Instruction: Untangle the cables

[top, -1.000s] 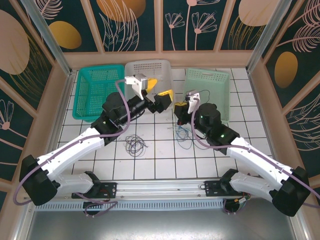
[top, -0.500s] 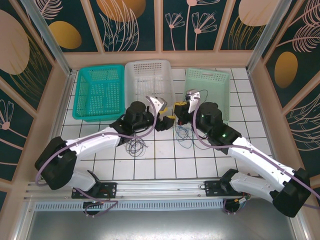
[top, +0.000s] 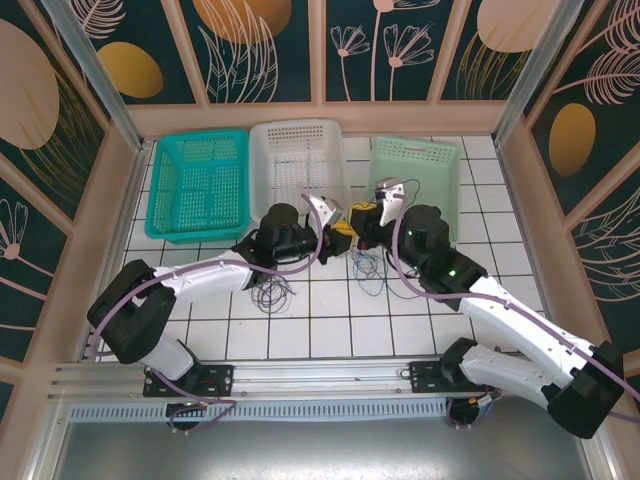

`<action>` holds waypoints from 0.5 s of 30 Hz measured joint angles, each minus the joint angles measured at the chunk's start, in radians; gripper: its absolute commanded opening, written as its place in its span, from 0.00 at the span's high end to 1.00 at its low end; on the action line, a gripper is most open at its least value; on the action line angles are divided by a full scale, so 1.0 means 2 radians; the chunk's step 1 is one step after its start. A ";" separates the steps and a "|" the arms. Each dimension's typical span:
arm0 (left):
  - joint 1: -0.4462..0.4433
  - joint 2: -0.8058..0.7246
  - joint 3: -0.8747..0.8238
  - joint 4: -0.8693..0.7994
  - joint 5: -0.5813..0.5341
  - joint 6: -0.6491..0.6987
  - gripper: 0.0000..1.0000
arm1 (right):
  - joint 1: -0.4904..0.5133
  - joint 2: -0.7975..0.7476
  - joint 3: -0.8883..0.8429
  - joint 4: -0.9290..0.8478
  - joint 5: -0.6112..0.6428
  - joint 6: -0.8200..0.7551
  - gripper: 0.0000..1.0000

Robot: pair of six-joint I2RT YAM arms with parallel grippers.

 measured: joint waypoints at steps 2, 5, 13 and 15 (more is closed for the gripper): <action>0.000 0.000 0.000 0.008 0.004 -0.006 0.94 | -0.003 0.000 0.000 0.000 0.000 0.002 1.00; 0.000 0.000 0.000 0.017 0.006 -0.011 1.00 | -0.010 0.000 0.000 0.000 0.000 0.008 0.99; 0.000 -0.033 0.002 0.015 -0.027 -0.027 1.00 | -0.040 -0.008 -0.014 -0.024 0.016 0.028 0.45; 0.000 -0.041 0.010 0.010 -0.035 -0.035 1.00 | -0.041 -0.016 -0.027 -0.031 0.018 0.023 0.41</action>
